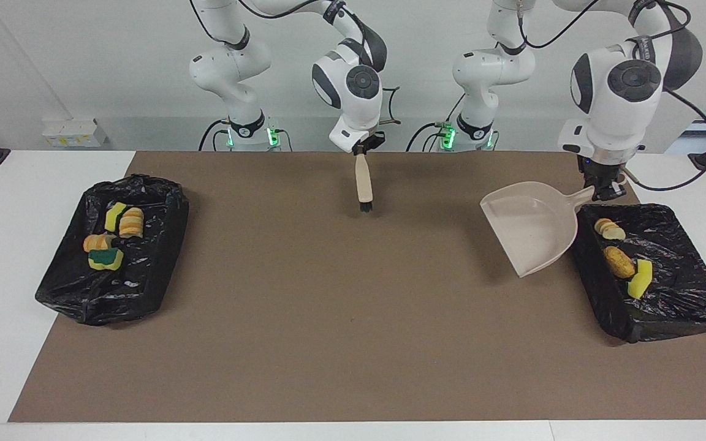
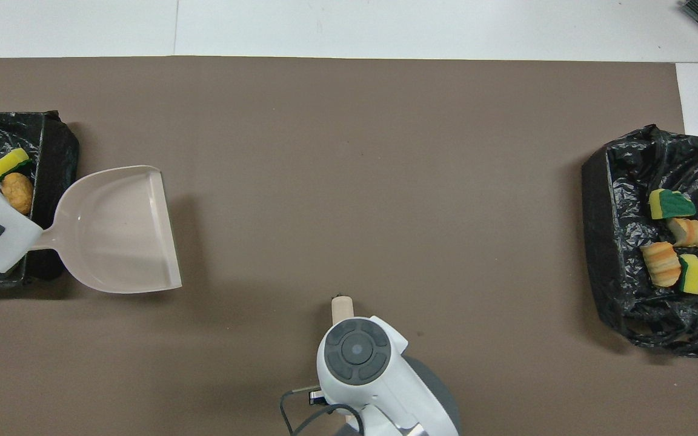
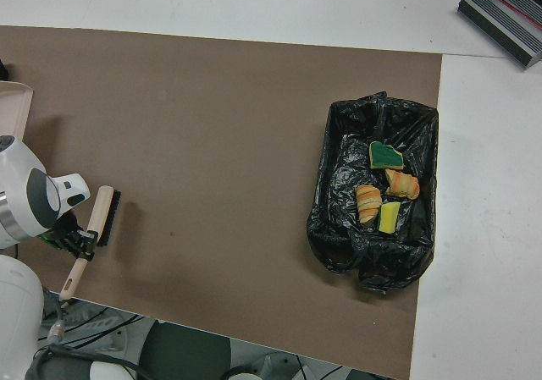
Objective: Sweep and dump trash in bin
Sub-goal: 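Return the dustpan to the table center with the left gripper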
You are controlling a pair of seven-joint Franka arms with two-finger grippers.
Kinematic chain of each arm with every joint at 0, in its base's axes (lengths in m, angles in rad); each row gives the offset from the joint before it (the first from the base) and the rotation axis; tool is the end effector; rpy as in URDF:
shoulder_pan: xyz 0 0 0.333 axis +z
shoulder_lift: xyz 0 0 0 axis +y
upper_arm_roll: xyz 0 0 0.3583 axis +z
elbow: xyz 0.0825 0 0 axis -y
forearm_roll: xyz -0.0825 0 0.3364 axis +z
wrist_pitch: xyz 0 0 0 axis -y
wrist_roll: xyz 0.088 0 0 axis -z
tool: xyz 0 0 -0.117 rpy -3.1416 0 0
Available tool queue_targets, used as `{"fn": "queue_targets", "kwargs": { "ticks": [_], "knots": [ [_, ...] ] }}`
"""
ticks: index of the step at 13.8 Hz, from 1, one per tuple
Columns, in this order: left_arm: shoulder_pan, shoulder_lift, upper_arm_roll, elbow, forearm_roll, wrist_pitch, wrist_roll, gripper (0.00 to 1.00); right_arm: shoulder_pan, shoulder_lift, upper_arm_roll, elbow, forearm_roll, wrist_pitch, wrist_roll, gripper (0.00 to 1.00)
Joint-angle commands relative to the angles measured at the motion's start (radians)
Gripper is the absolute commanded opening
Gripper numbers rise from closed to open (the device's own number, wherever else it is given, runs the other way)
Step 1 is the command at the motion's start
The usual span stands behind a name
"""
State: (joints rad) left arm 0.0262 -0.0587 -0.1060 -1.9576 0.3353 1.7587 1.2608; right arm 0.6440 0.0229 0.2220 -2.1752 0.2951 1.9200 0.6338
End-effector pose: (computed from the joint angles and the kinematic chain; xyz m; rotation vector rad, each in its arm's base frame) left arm 0.4800 -0.0071 0.5423 -2.2022 1.9055 0.4414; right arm 0.2846 0.3696 0.4252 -3.0740 -0.1420 0.5970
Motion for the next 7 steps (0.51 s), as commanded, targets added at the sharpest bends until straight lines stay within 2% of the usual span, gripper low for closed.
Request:
{"fn": "queue_targets", "kwargs": {
  "ticks": [1, 3, 5, 7],
  "knots": [
    [-0.087, -0.032, 0.02, -0.089, -0.03, 0.103, -0.018, 0.0, 0.029, 0.011, -0.004, -0.021, 0.022, 0.053, 0.038, 0.0],
    [-0.133, 0.0, 0.019, -0.124, -0.032, 0.188, -0.178, 0.0, 0.029, 0.011, -0.004, -0.023, 0.024, 0.05, 0.044, 0.0],
    [-0.239, 0.068, 0.02, -0.122, -0.05, 0.238, -0.431, 0.0, 0.031, 0.012, -0.004, -0.035, 0.026, 0.053, 0.102, 0.0],
    [-0.317, 0.097, 0.02, -0.121, -0.071, 0.252, -0.767, 0.0, 0.037, 0.009, -0.004, -0.063, 0.026, 0.06, 0.107, 0.0]
  ]
}}
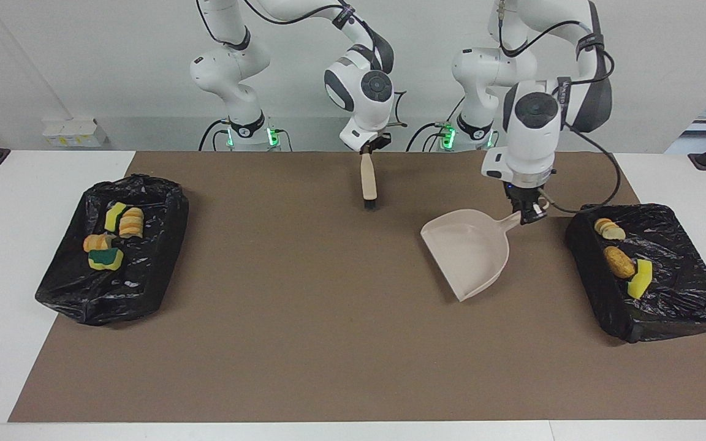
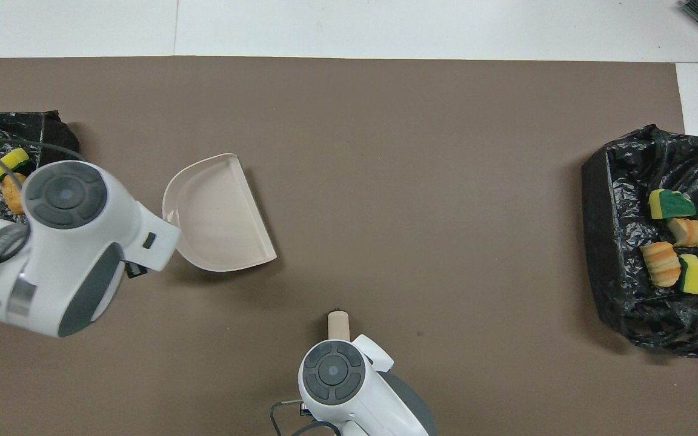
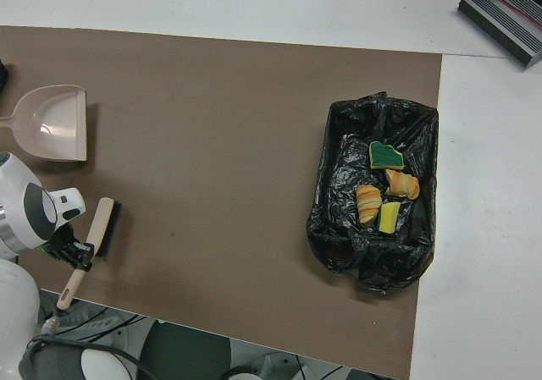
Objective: Sweep and dump trash in bin
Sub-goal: 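Return the dustpan to the table center with the left gripper, then set the brush down with the right gripper while the left gripper lowers the dustpan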
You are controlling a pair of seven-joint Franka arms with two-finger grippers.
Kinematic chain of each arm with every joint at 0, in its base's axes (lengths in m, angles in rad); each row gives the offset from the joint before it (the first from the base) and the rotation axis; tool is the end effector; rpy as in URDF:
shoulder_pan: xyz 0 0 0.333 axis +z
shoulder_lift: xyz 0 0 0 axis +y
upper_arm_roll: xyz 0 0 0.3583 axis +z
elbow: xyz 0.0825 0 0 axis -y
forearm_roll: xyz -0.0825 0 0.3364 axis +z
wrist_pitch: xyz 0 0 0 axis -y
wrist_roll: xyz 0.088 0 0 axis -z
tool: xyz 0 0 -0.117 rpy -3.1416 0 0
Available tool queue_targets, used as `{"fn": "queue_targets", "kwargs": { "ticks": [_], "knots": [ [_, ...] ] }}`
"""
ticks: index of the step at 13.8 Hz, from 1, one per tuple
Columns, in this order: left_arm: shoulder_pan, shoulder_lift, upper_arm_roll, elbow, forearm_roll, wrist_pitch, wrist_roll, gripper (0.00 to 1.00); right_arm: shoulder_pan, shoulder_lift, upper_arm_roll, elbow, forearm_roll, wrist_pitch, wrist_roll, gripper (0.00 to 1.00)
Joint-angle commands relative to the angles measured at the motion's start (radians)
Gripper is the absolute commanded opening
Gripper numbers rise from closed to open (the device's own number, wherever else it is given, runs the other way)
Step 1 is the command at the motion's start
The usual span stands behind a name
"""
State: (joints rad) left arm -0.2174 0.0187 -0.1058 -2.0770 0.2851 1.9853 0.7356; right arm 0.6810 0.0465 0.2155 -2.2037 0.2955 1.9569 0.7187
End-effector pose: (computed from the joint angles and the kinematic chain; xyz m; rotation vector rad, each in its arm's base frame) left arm 0.4784 -0.1387 0.4690 -2.4093 1.6286 0.2322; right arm 0.2738 0.3764 0.4057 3.0550 0.0406 -0.6074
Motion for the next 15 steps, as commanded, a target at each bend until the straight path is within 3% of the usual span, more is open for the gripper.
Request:
{"fn": "queue_targets", "kwargs": {
  "ticks": [1, 2, 5, 7, 9, 11, 15],
  "knots": [
    [-0.101, 0.033, 0.02, 0.005, -0.058, 0.029, -0.366, 0.0, 0.003, -0.013, 0.002, -0.03, 0.025, 0.022, 0.024, 0.36],
    [-0.134, 0.047, 0.02, 0.017, -0.123, 0.032, -0.463, 0.0, 0.005, -0.011, 0.002, -0.018, 0.024, 0.011, 0.027, 0.99],
    [-0.23, 0.117, 0.02, 0.087, -0.21, 0.061, -0.84, 0.0, -0.029, -0.034, -0.005, 0.039, 0.024, -0.048, 0.015, 1.0],
    [-0.279, 0.156, 0.02, 0.141, -0.288, 0.081, -1.009, 0.0, -0.124, -0.051, -0.004, 0.091, 0.022, -0.122, -0.023, 1.0],
    [-0.331, 0.171, 0.021, 0.166, -0.359, 0.122, -1.084, 0.0, -0.222, -0.053, -0.005, 0.137, 0.005, -0.185, -0.117, 1.0],
    [-0.391, 0.199, 0.021, 0.192, -0.363, 0.153, -1.113, 0.0, -0.325, -0.047, -0.005, 0.136, -0.037, -0.19, -0.232, 1.0],
    [-0.447, 0.289, 0.02, 0.291, -0.365, 0.188, -1.367, 0.0, -0.515, -0.005, -0.005, 0.15, -0.131, -0.176, -0.496, 1.0]
  ]
}}
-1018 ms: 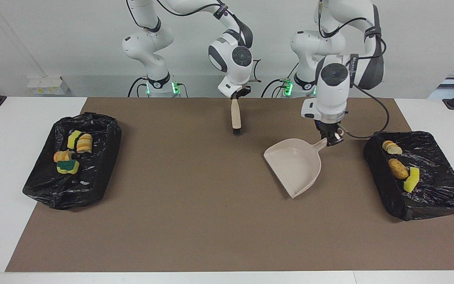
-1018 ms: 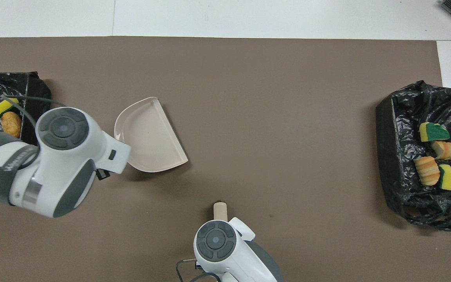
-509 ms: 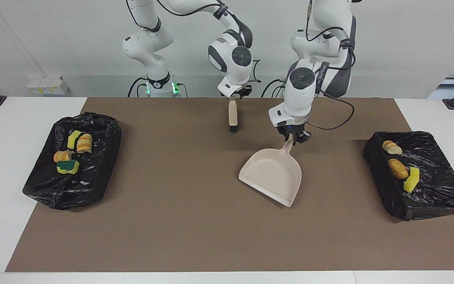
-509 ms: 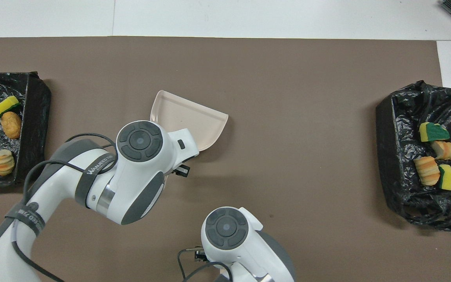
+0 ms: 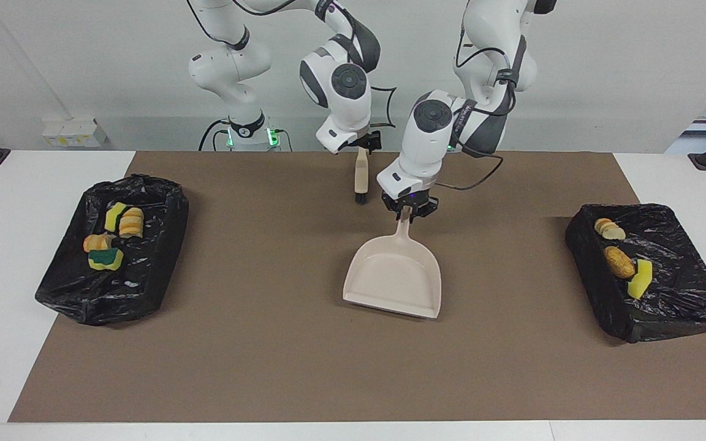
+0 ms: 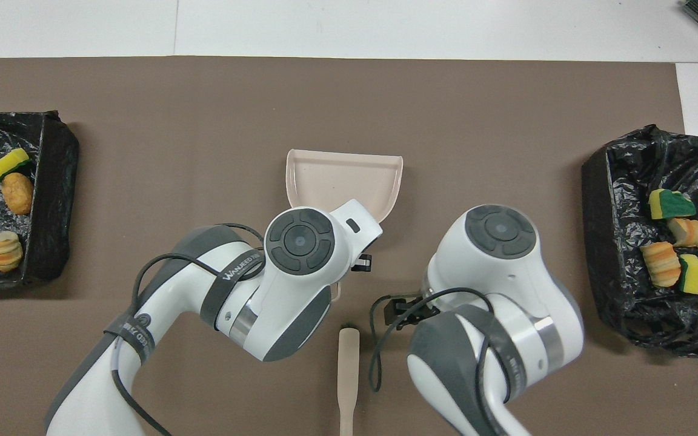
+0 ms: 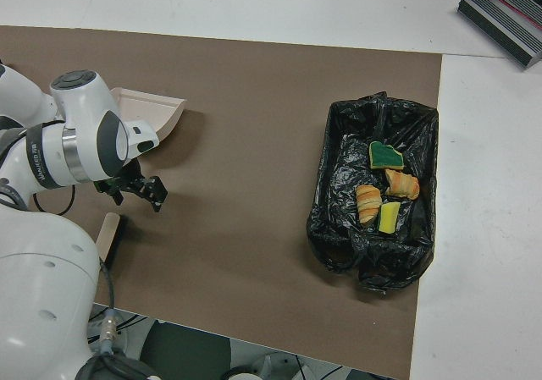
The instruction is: Sweep and dump trash in bin
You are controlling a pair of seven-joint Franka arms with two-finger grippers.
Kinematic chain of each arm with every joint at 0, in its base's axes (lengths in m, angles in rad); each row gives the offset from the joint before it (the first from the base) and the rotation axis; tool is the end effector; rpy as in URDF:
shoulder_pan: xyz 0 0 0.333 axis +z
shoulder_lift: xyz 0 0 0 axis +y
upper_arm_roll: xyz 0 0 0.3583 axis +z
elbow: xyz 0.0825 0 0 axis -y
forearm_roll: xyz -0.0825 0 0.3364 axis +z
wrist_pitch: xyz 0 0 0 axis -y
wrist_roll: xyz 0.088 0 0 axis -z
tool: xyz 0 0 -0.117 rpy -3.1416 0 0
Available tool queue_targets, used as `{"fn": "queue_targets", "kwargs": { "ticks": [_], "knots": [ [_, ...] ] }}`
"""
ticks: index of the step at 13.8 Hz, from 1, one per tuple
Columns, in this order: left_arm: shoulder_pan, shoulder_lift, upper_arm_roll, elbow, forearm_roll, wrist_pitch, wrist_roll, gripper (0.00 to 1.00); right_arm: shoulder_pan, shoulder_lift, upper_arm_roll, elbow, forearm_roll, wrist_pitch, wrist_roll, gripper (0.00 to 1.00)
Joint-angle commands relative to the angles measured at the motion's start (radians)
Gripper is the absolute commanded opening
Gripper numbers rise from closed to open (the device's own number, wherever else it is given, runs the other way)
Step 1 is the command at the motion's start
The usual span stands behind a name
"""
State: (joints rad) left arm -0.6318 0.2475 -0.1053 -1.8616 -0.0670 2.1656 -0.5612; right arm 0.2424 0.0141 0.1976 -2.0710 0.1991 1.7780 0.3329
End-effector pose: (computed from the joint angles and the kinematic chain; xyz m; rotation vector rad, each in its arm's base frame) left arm 0.4404 -0.3975 0.4476 3.0343 -0.2067 -0.0060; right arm 0.4177 0.2173 0.4602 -3.0326 -0.0549 0.5440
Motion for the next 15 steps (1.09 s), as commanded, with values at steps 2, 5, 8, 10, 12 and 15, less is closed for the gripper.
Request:
{"fn": "queue_targets", "kwargs": {
  "ticks": [2, 5, 8, 10, 12, 15],
  "knots": [
    [-0.057, 0.102, 0.019, 0.081, -0.01, 0.01, -0.074, 0.0, -0.158, 0.044, 0.013, 0.044, -0.082, 0.006, -0.23, 1.0],
    [-0.069, 0.118, 0.021, 0.091, -0.007, 0.01, -0.074, 0.06, -0.262, 0.079, 0.013, 0.113, -0.147, 0.003, -0.394, 1.0],
    [-0.055, 0.095, 0.032, 0.09, 0.0, 0.004, -0.068, 1.0, -0.385, 0.139, 0.013, 0.242, -0.2, -0.028, -0.553, 1.0],
    [-0.023, 0.049, 0.036, 0.072, 0.0, -0.019, -0.059, 1.0, -0.435, 0.144, 0.013, 0.279, -0.234, -0.028, -0.595, 1.0],
    [0.022, 0.004, 0.039, 0.033, 0.0, -0.049, -0.062, 1.0, -0.465, 0.133, 0.013, 0.331, -0.286, -0.028, -0.595, 1.0],
    [0.087, -0.083, 0.052, -0.054, 0.001, -0.116, -0.058, 1.0, -0.465, 0.093, 0.008, 0.406, -0.32, -0.102, -0.58, 1.0]
  ]
}}
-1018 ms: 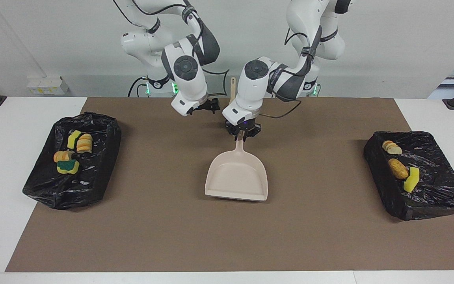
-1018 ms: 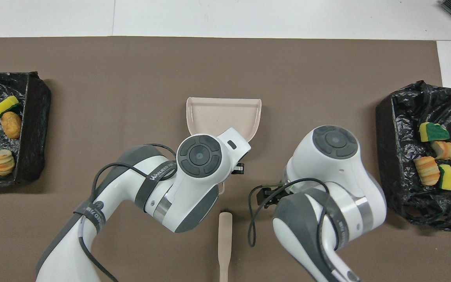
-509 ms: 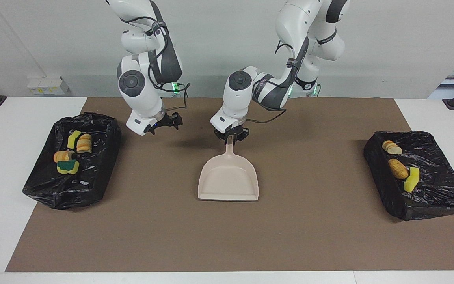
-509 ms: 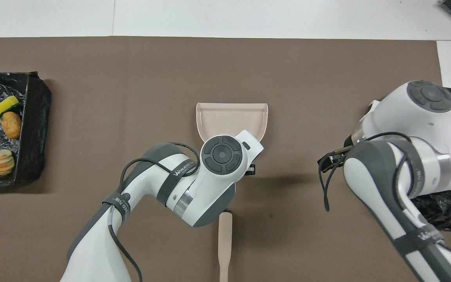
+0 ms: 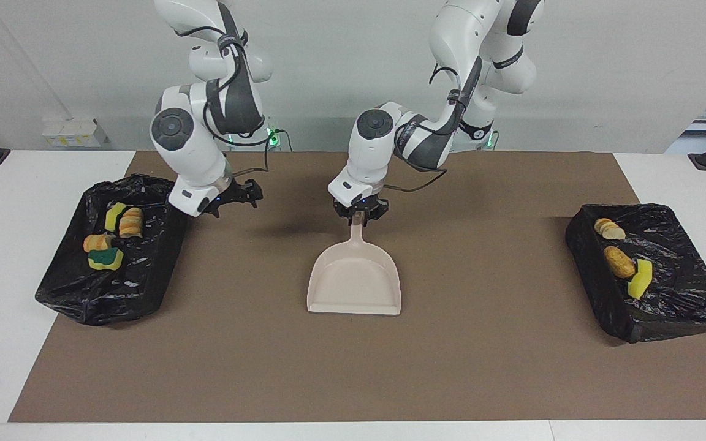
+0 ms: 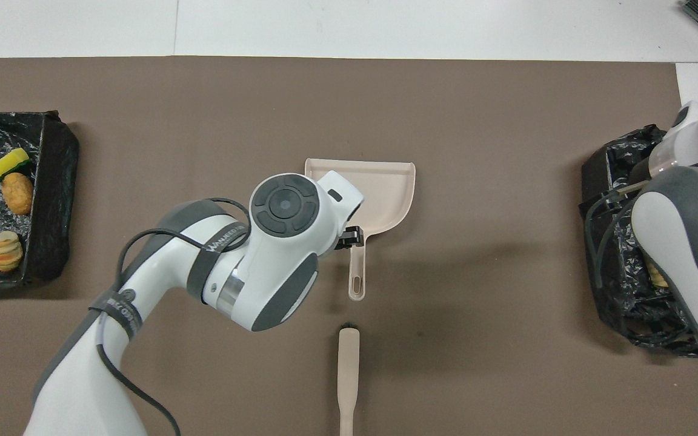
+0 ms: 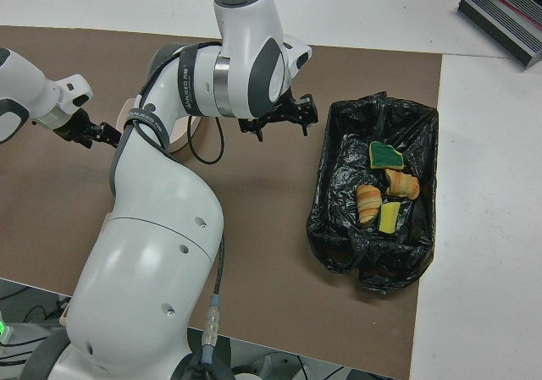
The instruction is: Sweep and dump trash in bin
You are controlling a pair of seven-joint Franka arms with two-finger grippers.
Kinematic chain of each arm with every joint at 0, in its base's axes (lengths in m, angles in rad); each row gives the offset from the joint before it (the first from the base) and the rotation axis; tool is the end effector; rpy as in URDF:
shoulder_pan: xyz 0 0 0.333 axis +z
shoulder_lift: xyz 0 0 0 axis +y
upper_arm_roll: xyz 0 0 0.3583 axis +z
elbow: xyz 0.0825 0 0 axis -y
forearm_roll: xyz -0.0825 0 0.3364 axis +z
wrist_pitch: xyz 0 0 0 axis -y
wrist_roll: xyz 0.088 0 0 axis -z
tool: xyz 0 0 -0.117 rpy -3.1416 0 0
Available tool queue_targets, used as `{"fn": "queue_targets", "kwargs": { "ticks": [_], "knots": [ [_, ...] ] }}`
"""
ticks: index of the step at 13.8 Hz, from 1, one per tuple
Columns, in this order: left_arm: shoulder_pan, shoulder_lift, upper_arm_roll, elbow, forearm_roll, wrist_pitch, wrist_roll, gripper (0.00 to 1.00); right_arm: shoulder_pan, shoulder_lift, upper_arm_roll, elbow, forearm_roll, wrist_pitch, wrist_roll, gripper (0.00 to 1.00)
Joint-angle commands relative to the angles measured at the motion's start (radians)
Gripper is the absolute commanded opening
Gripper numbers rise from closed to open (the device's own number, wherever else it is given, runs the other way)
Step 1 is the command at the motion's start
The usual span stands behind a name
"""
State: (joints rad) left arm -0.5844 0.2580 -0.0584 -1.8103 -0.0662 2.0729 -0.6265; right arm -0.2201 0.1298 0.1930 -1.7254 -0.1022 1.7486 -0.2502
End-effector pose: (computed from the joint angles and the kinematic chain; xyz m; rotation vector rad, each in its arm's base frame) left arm 0.4754 -0.3573 0.4542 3.0792 0.0268 -0.0606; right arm 0.5483 -0.0310 0.5382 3.0538 0.3777 -0.1744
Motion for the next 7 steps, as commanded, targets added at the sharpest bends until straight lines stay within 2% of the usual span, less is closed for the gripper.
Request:
{"fn": "queue_targets", "kwargs": {
  "ticks": [1, 3, 7],
  "knots": [
    [0.064, -0.133, 0.005, -0.157, 0.028, -0.013, 0.013, 1.0, 0.002, -0.041, 0.013, 0.087, -0.021, -0.092, 0.021, 1.0],
    [0.136, -0.209, 0.005, -0.23, 0.092, -0.007, 0.094, 1.0, 0.004, -0.062, 0.011, 0.118, -0.016, -0.145, 0.052, 1.0],
    [0.293, -0.37, 0.005, -0.377, 0.092, -0.022, 0.342, 1.0, 0.007, -0.059, 0.002, 0.228, -0.013, -0.251, 0.052, 1.0]
  ]
}}
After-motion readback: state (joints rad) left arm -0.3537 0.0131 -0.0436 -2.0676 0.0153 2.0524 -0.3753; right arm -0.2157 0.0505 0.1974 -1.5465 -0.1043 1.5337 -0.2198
